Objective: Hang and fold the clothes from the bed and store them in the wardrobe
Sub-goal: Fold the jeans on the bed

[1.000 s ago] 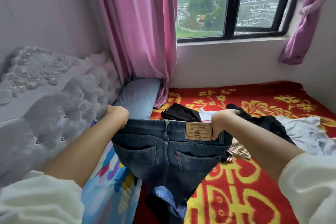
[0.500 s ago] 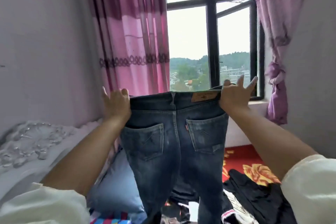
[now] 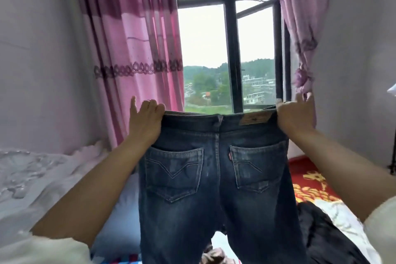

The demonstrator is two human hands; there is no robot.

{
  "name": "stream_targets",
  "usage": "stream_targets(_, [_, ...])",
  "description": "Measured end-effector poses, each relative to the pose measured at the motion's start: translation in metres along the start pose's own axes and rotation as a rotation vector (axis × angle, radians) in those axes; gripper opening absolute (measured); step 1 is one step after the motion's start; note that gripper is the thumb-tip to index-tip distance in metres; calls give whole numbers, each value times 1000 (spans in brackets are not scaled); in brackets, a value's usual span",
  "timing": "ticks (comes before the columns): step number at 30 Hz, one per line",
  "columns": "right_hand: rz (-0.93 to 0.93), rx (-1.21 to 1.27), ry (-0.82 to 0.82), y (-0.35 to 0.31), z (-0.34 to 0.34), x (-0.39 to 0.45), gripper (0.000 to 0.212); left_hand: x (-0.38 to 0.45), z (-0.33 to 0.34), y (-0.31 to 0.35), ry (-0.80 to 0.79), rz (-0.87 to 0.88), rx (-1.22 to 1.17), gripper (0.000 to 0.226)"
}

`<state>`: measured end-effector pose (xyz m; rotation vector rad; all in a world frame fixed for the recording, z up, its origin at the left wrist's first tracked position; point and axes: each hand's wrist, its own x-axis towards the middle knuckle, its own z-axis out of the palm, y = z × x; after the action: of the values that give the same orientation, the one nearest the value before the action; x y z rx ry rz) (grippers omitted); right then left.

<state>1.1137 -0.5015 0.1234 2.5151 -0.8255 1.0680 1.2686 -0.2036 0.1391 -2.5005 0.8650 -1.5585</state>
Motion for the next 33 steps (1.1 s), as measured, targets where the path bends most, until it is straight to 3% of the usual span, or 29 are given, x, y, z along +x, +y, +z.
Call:
stream_targets(3, [-25,128,75,10,47,-39,36,-33,22,6,183,343,-114,24])
stream_targets(5, [43,284,124,18,74,-71,39,-56,36,13,245,437,-235,19])
stream_targets(7, [157,525,92,20,82,-92,40,-81,35,33,166,326,-385,17])
stream_targets(9, [183,767,-93,14,84,-100,35,-95,11,60,-79,33,-595,33])
stream_targets(10, [180,905,-143,6,79,-104,31,-102,13,68,-148,1,-594,40])
stream_targets(12, [196,1289,-196,-13,64,-112,17,-109,20,84,-122,88,-535,44])
stream_targets(14, [262,1632,-360,-27,46,-119,31,-114,12,97,-122,172,-805,37])
stream_targets(16, [116,1704,-416,-38,42,-127,20,-120,19,105,-18,292,-918,23])
stream_targets(17, [-9,1697,-412,-43,39,-131,6,-125,19,110,7,253,-1011,21])
stream_targets(19, [-171,1597,-454,-45,49,-141,40,-135,12,127,94,31,-1225,33])
stream_targets(20, [-216,1584,-487,-49,48,-147,46,-140,7,137,101,-122,-1361,38])
stream_targets(22, [-291,1524,-392,-53,61,-156,32,-151,5,151,29,-402,-1622,44])
stream_targets(24, [-233,1543,-427,-59,61,-164,21,-164,13,159,-52,-563,-1701,41])
stream_targets(29, [-230,1477,-575,-62,65,-173,28,-190,24,174,-507,-516,-1775,22])
stream_targets(31, [-267,1399,-647,-59,62,-170,27,-193,22,179,-495,-504,-1739,10])
stream_targets(33, [-263,1366,-696,-54,57,-166,26,-196,22,180,-425,-503,-1650,13])
